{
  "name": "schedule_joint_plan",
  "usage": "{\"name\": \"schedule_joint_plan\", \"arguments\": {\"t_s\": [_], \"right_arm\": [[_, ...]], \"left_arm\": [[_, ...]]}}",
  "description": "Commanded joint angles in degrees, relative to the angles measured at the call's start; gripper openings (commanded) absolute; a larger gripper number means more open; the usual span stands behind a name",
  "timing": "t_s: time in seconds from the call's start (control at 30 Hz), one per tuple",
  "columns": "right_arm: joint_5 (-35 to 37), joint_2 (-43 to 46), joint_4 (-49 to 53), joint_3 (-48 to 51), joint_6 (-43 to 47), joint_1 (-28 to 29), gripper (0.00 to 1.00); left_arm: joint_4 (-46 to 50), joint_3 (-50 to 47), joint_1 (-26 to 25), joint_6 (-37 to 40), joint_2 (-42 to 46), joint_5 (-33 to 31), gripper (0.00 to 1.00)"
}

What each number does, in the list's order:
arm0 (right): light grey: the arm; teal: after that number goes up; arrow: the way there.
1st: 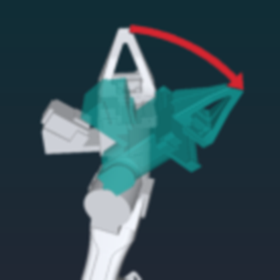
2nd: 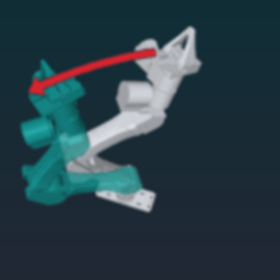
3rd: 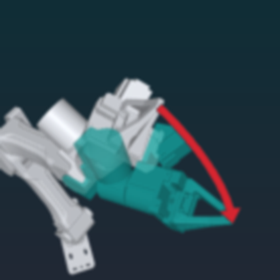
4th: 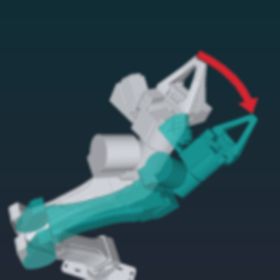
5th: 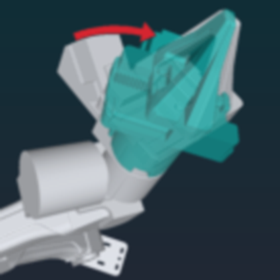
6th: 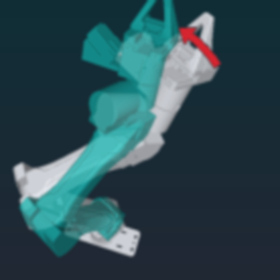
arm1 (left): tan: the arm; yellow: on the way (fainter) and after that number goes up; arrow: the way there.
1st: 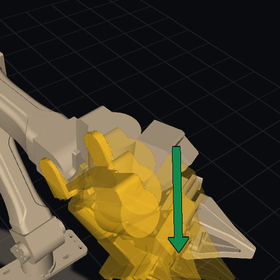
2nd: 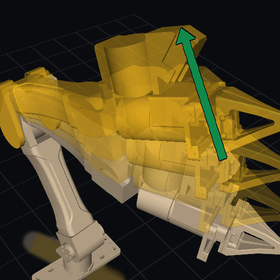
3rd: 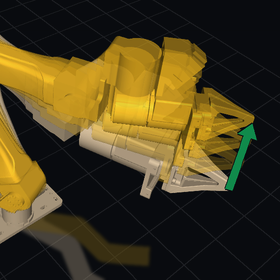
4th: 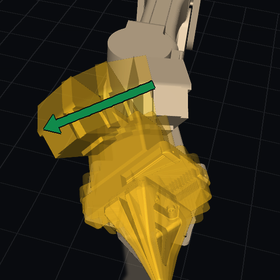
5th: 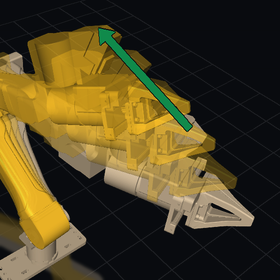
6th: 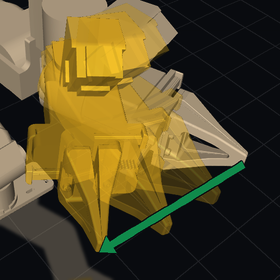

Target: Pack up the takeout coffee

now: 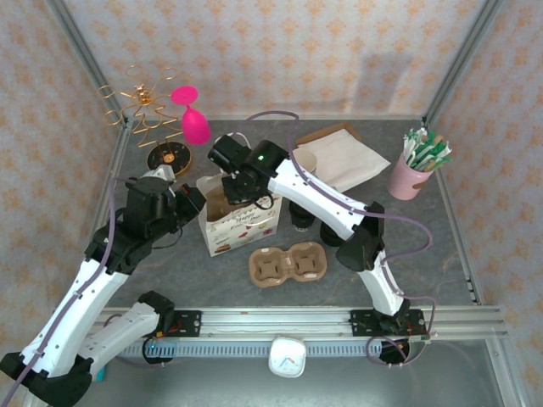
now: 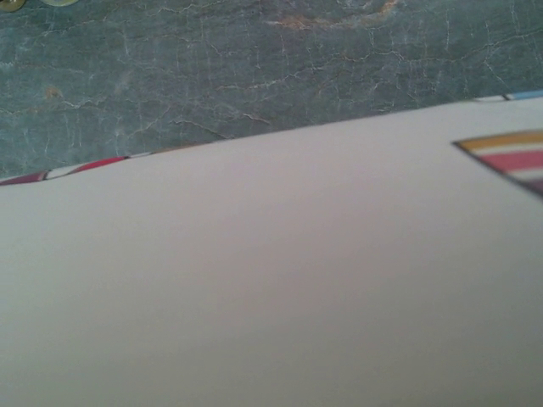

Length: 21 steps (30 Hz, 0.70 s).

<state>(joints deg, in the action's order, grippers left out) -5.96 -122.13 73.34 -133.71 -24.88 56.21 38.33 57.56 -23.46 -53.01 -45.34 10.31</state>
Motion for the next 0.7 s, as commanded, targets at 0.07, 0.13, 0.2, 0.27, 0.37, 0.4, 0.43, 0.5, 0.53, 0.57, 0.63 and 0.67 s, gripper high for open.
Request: {"name": "schedule_joint_plan", "arguments": {"t_s": [0.07, 0.13, 0.2, 0.27, 0.37, 0.4, 0.43, 0.5, 0.53, 0.57, 0.63, 0.67], "right_arm": [[-1.2, -2.0, 1.6, 0.3, -0.2, 0.2, 0.30], [-0.7, -2.6, 1.6, 0.3, -0.4, 0.2, 0.30], [-1.1, -3.6, 1.6, -0.2, -0.3, 0.2, 0.30], [-1.8, -4.5, 1.6, -0.3, -0.3, 0.1, 0.31], [-1.9, -5.4, 1.6, -0.1, 0.0, 0.2, 0.33], [-1.8, -5.6, 1.6, 0.2, 0.1, 0.2, 0.34], [-1.9, -5.9, 1.6, 0.3, 0.3, 0.2, 0.34], [-3.0, -6.3, 1.6, 0.5, 0.7, 0.2, 0.34], [-2.9, -6.4, 1.6, 0.7, 0.6, 0.2, 0.34], [-2.5, -6.3, 1.6, 0.9, 0.6, 0.2, 0.35], [-1.1, -6.3, 1.6, 1.4, 0.8, 0.2, 0.35], [-1.0, -6.4, 1.6, 1.9, 0.8, 0.2, 0.35]], "left_arm": [[-2.6, -0.5, 0.5, -1.2, 1.5, 0.3, 0.00], [-3.1, -0.8, 0.5, -1.5, 1.6, 0.8, 0.00], [-3.1, -1.1, 0.4, -1.5, 1.4, 1.2, 0.00], [-3.0, -1.3, 0.5, -1.4, 1.5, 1.3, 0.00], [-2.0, -0.8, 0.4, -0.9, 1.4, 0.2, 0.00], [-2.0, -0.9, 0.5, -0.8, 1.2, 0.2, 0.00], [-1.8, -0.9, 0.4, -1.0, 1.1, 0.1, 0.00], [-1.7, -1.1, 0.4, -1.0, 1.1, -0.1, 0.00], [-1.7, -1.2, 0.5, -1.0, 1.1, -0.2, 0.00], [-1.6, -1.0, 0.5, -0.9, 1.0, -0.4, 0.00], [-1.3, -1.0, 0.5, -1.0, 1.0, -0.8, 0.00], [-1.0, -1.0, 0.5, -1.1, 0.9, -1.3, 0.00]]}}
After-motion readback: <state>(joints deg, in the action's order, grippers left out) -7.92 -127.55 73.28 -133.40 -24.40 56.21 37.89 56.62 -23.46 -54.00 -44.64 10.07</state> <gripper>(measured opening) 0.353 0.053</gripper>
